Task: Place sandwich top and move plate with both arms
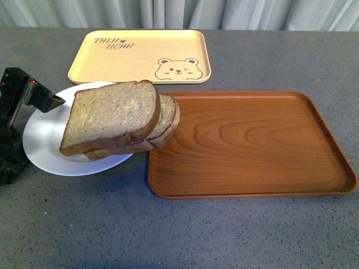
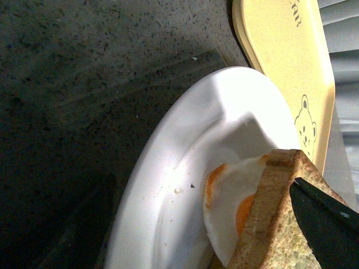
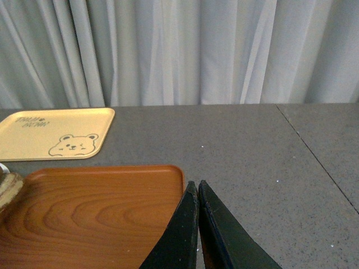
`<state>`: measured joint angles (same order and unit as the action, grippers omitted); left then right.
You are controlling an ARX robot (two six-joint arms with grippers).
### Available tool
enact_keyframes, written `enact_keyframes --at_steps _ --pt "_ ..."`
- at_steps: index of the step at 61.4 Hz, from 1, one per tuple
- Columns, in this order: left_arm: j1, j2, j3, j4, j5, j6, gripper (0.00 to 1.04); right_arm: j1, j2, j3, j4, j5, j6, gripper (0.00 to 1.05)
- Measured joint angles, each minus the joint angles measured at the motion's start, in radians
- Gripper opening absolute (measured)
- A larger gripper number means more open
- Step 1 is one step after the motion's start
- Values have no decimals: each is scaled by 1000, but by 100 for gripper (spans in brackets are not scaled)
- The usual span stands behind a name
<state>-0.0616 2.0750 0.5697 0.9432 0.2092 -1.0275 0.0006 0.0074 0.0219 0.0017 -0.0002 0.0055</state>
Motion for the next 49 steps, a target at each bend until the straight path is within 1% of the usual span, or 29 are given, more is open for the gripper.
enact_keyframes --at_steps 15,27,32,33,36,49 --pt "2 52 -9 51 5 -59 47 0 -2 0 0 0 0 2" --pt "8 72 -25 98 20 -51 15 0 -2 0 0 0 0 2" --pt "10 80 -33 122 31 -41 4 0 -2 0 0 0 0 2" --pt "10 82 -34 128 34 -34 2 0 -2 0 0 0 0 2" --pt "10 86 -39 143 26 -38 3 0 -2 0 0 0 0 2" --pt "21 109 -54 212 59 -65 3 0 -2 0 0 0 0 2"
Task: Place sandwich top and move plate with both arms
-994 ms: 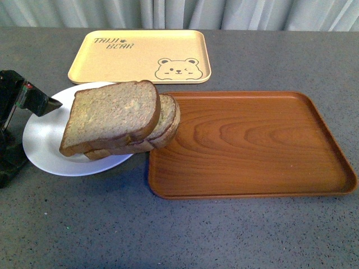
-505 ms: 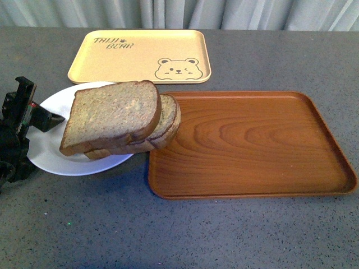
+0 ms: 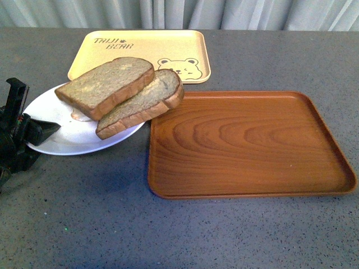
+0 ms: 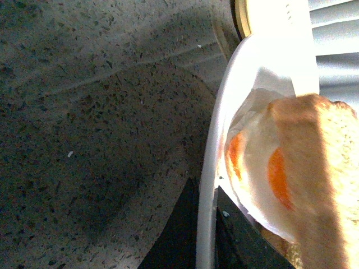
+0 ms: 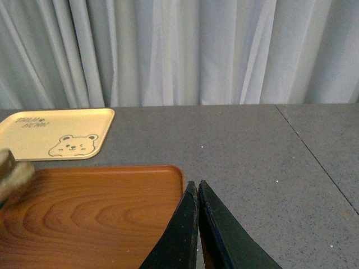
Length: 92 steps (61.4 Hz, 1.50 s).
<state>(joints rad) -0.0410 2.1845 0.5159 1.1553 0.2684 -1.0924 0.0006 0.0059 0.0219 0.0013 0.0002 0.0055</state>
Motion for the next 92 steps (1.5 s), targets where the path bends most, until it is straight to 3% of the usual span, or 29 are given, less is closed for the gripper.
enact_keyframes --at_steps 16,31,49,69,92 --pt "18 -10 -18 60 54 -12 3 0 0 0 0 0 0 2" --pt "12 -72 22 -100 82 -16 3 0 0 0 0 0 0 2" --pt "-19 -74 327 -338 70 3 3 0 0 0 0 0 0 2" --pt "-81 153 742 -571 69 66 3 0 0 0 0 0 0 2" --pt "-105 335 1083 -721 64 86 3 0 -1 0 0 0 0 2"
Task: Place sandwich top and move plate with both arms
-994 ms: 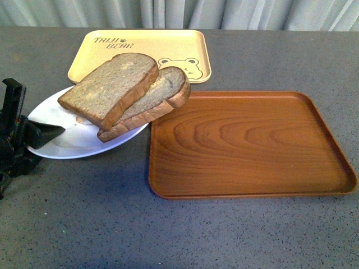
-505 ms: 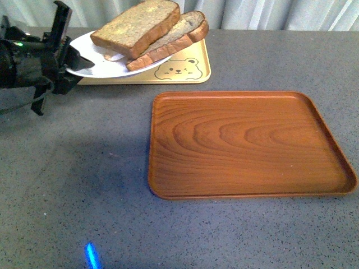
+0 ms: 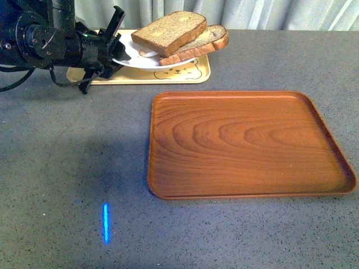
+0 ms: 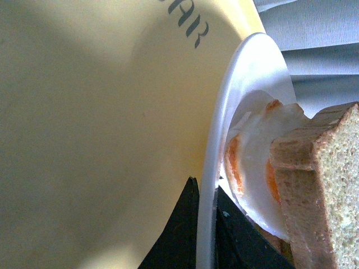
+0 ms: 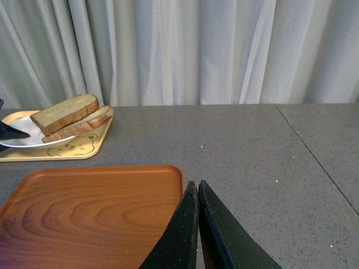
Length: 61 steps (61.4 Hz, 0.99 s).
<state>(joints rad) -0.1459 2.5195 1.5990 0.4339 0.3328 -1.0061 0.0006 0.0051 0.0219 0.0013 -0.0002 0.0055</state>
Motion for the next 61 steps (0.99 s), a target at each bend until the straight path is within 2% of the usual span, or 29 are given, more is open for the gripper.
enact_keyframes --at_steps 6,8,22,27,41,49,51,53,55,61 --pt "2 16 37 -29 0 14 3 0 0 0 0 0 0 2" --pt "5 20 45 -34 3 17 6 0 0 0 0 0 0 2" --pt "32 20 45 -34 5 28 43 0 0 0 0 0 0 2" --pt "62 -10 -1 -14 10 37 62 0 0 0 0 0 0 2" --pt "156 -121 -171 83 16 45 97 0 0 0 0 0 0 2" --pt "200 -221 -331 213 48 60 96 0 0 0 0 0 0 2" --pt "203 -251 -389 297 -3 117 93 0 0 0 0 0 0 2" --pt "201 -286 -460 418 -98 203 87 0 0 0 0 0 0 2" --pt "198 -349 -570 570 -200 363 80 0 0 0 0 -1 0 2" --pt "176 -555 -841 791 -324 672 64 0 0 0 0 0 0 2"
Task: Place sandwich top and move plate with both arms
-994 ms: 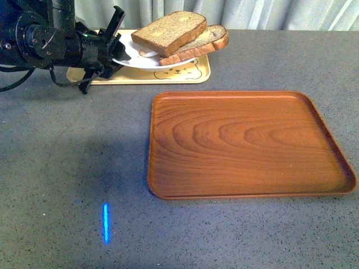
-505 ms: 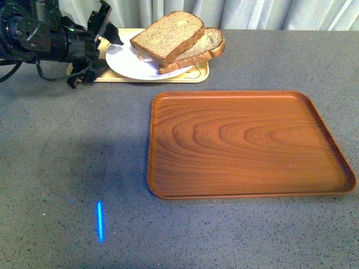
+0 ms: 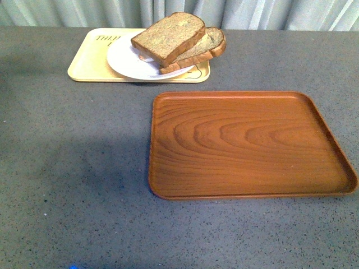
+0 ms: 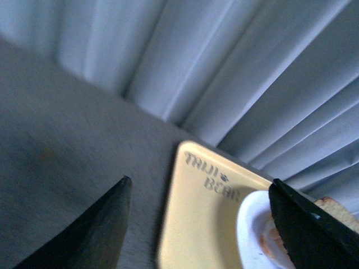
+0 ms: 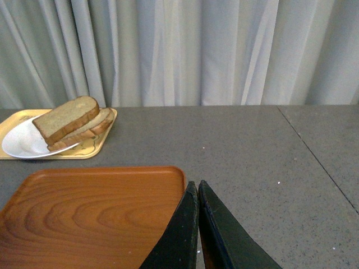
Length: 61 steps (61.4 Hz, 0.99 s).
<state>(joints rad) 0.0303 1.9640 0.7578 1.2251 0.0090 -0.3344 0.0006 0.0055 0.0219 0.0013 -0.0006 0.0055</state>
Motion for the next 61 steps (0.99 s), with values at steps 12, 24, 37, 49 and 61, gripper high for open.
enact_keyframes --at_steps 12,24,37,49,61 --pt "-34 -627 -558 -179 -5 275 28 0 0 0 0 1 0 2" --pt "-32 -1394 -744 -765 -11 315 2 0 -1 0 0 0 0 2" --pt "-32 -1653 -744 -913 -9 321 2 0 -1 0 0 0 0 2" --pt "-32 -1724 -744 -982 -10 323 2 0 -1 0 0 0 0 2" --pt "-32 -1773 -744 -1031 -9 323 2 0 -1 0 0 0 0 2"
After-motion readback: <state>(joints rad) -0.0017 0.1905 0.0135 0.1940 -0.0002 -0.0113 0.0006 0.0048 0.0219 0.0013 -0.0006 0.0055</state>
